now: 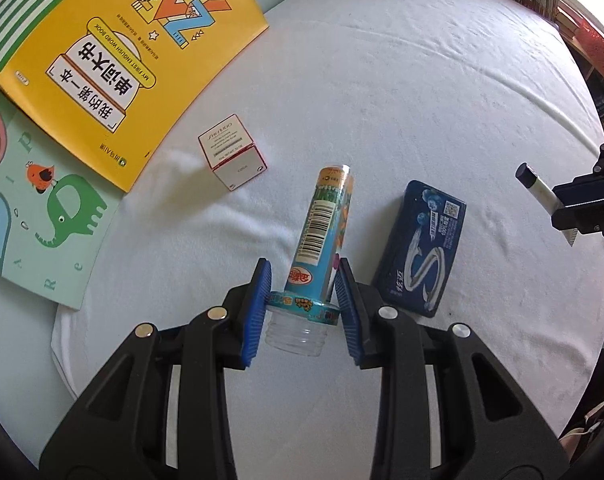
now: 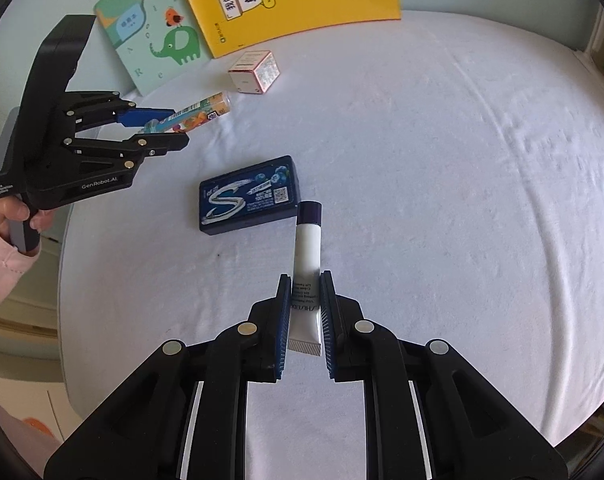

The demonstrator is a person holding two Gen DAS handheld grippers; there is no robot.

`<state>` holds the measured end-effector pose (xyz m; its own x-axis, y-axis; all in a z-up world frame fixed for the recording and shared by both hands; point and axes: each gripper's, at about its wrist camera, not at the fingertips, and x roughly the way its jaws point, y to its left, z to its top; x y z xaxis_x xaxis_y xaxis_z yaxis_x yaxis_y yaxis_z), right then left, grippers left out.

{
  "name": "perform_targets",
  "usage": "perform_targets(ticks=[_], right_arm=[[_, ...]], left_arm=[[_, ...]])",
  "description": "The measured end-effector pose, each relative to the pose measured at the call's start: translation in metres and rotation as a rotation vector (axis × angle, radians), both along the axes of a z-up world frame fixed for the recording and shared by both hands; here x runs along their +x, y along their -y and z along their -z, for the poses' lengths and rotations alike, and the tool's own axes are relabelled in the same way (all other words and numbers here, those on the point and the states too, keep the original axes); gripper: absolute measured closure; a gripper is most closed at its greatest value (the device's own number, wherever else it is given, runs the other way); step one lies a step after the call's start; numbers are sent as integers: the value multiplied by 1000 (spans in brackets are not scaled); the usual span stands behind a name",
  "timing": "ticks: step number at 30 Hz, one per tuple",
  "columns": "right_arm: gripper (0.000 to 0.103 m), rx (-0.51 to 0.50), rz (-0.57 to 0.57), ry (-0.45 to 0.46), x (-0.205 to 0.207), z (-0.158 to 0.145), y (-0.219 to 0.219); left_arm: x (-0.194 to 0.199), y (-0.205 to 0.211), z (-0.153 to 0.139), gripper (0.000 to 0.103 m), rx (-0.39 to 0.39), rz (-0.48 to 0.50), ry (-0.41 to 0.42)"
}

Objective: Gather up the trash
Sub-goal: 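Carry the candy tube and white tube with both tools to the teal bin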

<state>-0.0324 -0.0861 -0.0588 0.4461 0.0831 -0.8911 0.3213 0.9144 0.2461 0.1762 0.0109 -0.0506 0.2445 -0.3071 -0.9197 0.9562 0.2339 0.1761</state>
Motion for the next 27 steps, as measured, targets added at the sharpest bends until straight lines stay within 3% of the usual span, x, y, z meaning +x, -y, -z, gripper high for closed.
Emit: perform_targets(ticks=[10,18,27], right_arm=[[87,7,-264,46,49,-7,-41],[87,15,-573,84,62,-13,-68],[87,16,-863,103,49,-14,-93]], left_arm=[[-13,-56,-13,72,4,-220,16],[-43,-110,-21,72,-3,-539,31],[-122,-167,-12,72,-18,-901,4]])
